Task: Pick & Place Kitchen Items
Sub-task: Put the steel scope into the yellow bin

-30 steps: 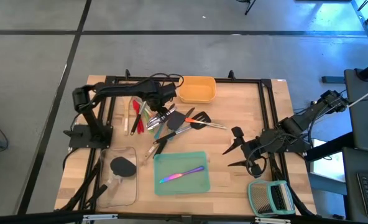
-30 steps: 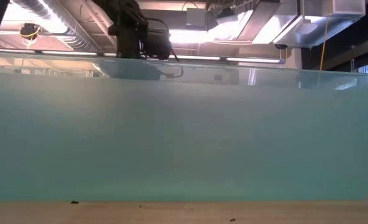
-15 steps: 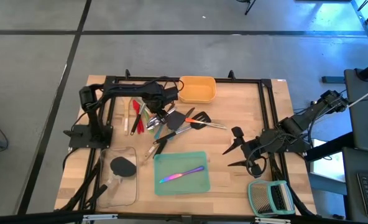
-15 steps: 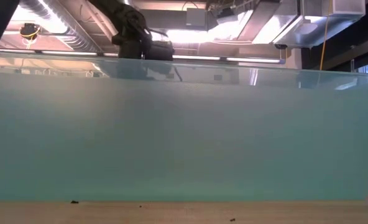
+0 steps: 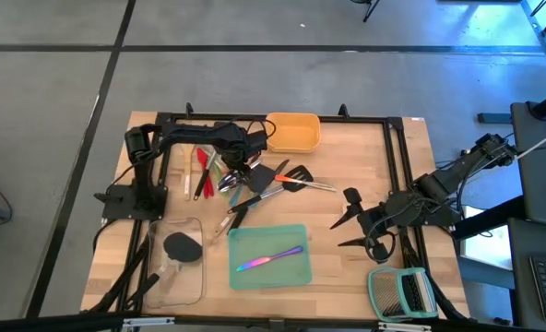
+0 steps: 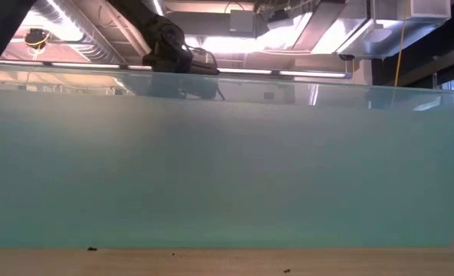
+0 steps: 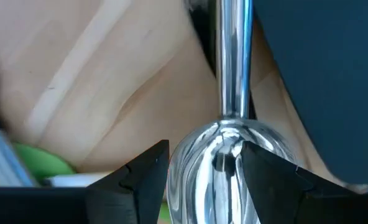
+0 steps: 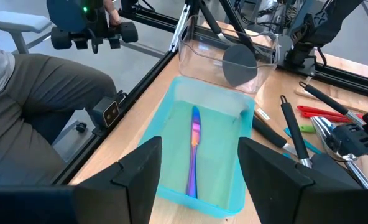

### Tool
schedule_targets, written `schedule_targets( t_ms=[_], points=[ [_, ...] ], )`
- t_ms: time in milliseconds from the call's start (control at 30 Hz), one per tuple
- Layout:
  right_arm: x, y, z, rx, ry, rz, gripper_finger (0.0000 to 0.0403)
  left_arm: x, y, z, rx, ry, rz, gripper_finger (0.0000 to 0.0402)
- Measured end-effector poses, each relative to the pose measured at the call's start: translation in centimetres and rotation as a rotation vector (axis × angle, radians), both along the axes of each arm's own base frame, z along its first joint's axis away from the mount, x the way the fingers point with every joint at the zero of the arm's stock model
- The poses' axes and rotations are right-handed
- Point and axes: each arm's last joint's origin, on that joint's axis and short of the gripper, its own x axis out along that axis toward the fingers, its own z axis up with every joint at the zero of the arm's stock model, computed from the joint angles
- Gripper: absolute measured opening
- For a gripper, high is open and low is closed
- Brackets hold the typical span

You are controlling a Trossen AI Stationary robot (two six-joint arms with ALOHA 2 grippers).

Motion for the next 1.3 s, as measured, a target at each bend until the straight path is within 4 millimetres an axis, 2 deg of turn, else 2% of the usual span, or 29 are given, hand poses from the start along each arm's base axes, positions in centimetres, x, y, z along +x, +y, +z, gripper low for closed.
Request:
schedule_targets(
  t_ms=[133, 267, 333, 433, 500, 633, 833, 1000, 1167, 1300],
  points=[
    [0.0, 0.0, 0.0, 0.0, 0.0, 0.0, 0.0216, 0.1, 0.4, -1.2, -0.056, 0.012, 0.019, 0.0182],
    [-0.1, 0.1, 0.0, 0.0, 0.0, 0.006, 0.0216, 0.3, 0.5, -2.4, -0.076, 0.044, 0.022, 0.0146],
    [-0.1, 0.2, 0.0, 0.001, -0.001, 0.012, 0.0216, 0.3, 0.5, -2.6, -0.086, 0.052, 0.022, 0.0113],
    [-0.2, 0.3, 0.0, 0.002, 0.0, 0.019, 0.0216, 0.2, 0.4, -2.6, -0.104, 0.061, 0.031, 0.0041],
    [-0.2, 0.4, 0.0, 0.002, 0.0, 0.022, 0.0216, 0.1, 0.4, -2.1, -0.11, 0.044, 0.04, 0.0015],
    [-0.3, 0.5, 0.0, 0.003, 0.001, 0.027, 0.0216, -0.5, 0.2, -0.6, -0.07, 0.034, 0.059, 0.0008],
    [-0.3, 0.5, 0.0, 0.01, 0.005, 0.022, 0.0216, -2.3, -0.4, 3.4, 0.012, 0.047, 0.086, 0.0006],
    [-0.3, 0.5, 0.0, 0.012, 0.003, 0.022, 0.0216, -3.6, -0.6, 6.7, 0.117, -0.041, 0.058, 0.0006],
    [-0.2, 0.5, 0.1, 0.02, -0.01, 0.022, 0.0216, -2.9, 1.1, 9.2, 0.225, -0.191, 0.056, 0.0005],
    [-0.2, 0.5, 0.2, 0.026, -0.019, 0.022, 0.0216, -1.1, 3.1, 10.9, 0.312, -0.247, 0.027, 0.0005]
  ],
)
